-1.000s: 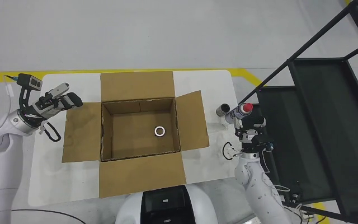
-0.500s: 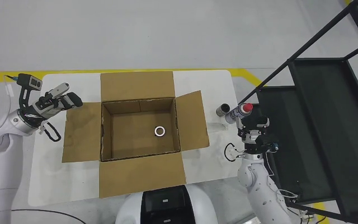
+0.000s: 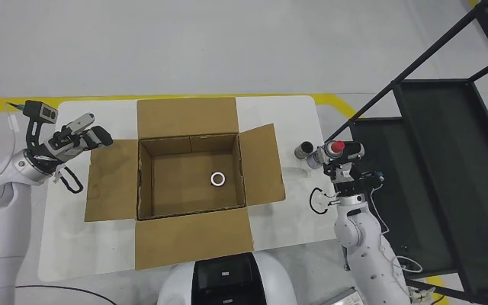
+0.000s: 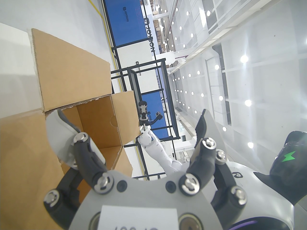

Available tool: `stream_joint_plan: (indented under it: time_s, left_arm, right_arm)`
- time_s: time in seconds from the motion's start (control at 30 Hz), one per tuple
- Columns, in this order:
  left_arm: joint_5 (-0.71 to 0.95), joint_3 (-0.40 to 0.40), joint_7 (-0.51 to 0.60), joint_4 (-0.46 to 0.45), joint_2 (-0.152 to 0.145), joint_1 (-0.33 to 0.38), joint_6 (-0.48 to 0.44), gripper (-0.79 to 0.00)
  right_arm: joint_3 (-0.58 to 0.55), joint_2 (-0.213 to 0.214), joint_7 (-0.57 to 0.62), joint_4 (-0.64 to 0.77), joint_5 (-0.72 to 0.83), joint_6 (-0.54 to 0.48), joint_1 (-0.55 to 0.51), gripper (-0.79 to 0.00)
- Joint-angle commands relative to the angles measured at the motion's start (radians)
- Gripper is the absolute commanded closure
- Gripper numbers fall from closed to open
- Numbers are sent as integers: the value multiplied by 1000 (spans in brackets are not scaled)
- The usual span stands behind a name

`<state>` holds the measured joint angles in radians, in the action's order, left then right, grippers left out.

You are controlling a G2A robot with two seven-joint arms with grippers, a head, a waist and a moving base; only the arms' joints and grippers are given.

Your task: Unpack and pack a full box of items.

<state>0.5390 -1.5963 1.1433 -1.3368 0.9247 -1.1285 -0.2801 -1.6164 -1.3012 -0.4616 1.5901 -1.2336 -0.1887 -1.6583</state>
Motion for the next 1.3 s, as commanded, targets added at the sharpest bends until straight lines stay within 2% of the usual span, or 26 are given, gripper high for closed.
stream_joint_plan:
  time_s: [0.0,0.03,0.17,0.23,0.4,0.57,0.67,0.77,1.27]
  left_arm:
    - [0,0,0,0,0,0,0,-785]
    - [0,0,0,0,0,0,0,-785]
    - [0,0,0,0,0,0,0,-785]
    - [0,0,0,0,0,0,0,-785]
    - [0,0,0,0,0,0,0,-785]
    - [0,0,0,0,0,0,0,-785]
    - [0,0,0,0,0,0,0,-785]
    - [0,0,0,0,0,0,0,-785]
    - [0,0,0,0,0,0,0,-785]
  right_arm:
    - [-13,9,170,93,-74,-26,-13,-785]
    - [-18,13,255,140,-97,-48,-19,-785]
    - [-23,25,453,309,-109,-166,-42,-785]
    - [-8,33,515,372,-139,-261,-49,-785]
    - [72,42,636,469,-203,-393,-42,-785]
    - [184,42,777,493,-224,-430,22,-785]
    - [242,39,836,488,-185,-437,58,-785]
    - [255,39,869,484,-114,-440,73,-785]
    - [251,39,873,479,-117,-427,73,-785]
